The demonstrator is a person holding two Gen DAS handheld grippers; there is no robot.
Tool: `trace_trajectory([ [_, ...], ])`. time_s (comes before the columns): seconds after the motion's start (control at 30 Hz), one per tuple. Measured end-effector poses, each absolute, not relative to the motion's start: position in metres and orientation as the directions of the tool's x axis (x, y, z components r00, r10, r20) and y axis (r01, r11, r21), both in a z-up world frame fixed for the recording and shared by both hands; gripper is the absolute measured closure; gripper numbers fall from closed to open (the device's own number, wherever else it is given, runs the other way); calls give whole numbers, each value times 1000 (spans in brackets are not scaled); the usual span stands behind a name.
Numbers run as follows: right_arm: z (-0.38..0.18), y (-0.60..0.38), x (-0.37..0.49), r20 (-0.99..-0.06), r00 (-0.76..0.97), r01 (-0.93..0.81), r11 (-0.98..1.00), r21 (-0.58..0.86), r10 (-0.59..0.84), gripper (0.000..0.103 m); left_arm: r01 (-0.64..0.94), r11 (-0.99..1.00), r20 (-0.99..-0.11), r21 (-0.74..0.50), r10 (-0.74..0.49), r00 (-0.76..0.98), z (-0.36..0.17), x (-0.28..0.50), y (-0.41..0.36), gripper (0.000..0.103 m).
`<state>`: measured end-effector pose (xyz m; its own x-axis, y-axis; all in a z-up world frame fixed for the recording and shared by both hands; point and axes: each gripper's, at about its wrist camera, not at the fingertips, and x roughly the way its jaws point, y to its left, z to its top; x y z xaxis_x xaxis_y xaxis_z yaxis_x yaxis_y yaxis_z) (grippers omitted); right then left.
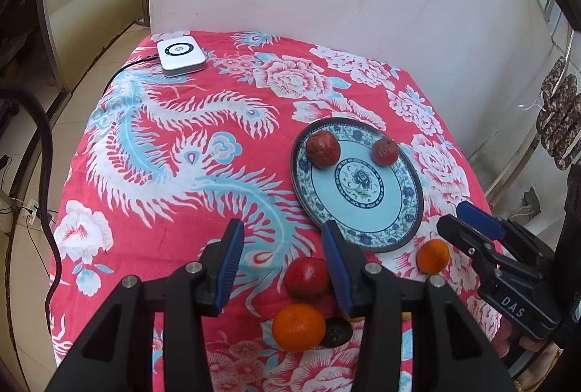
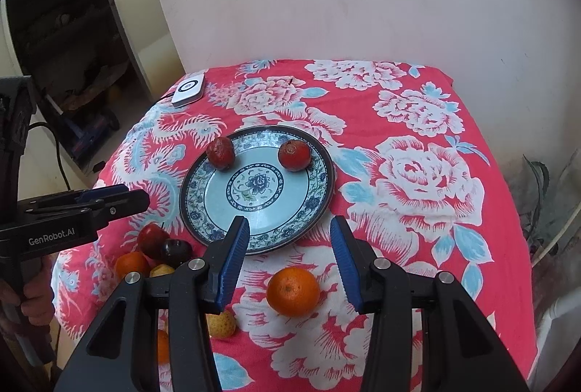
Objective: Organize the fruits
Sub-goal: 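Move the left tool to a red pomegranate while the right tool moves to a tangerine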
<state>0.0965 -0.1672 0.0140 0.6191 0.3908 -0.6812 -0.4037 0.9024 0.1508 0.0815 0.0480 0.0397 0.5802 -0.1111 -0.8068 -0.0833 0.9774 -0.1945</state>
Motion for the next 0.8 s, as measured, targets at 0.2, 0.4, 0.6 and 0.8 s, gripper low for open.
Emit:
trace_trajectory([
  [0.2, 9, -171, 88, -689, 616, -401, 905, 142, 381, 55, -84, 975, -811, -206, -122, 572, 38, 72, 50, 56],
  [0.4, 1, -177, 83, -701, 607, -387, 910, 151, 374, 55, -71, 976, -817, -207, -132, 562, 35, 65, 45, 56],
  [0.6, -5, -180, 80, -709, 595, -381, 910, 165, 377, 55, -52, 976, -821, -210, -147, 552, 30, 62, 39, 56],
  [0.8, -9, -180, 78, -715, 582, -386, 906, 175, 386, 55, -38, 977, -824, -212, -157, 544, 25, 62, 35, 56],
])
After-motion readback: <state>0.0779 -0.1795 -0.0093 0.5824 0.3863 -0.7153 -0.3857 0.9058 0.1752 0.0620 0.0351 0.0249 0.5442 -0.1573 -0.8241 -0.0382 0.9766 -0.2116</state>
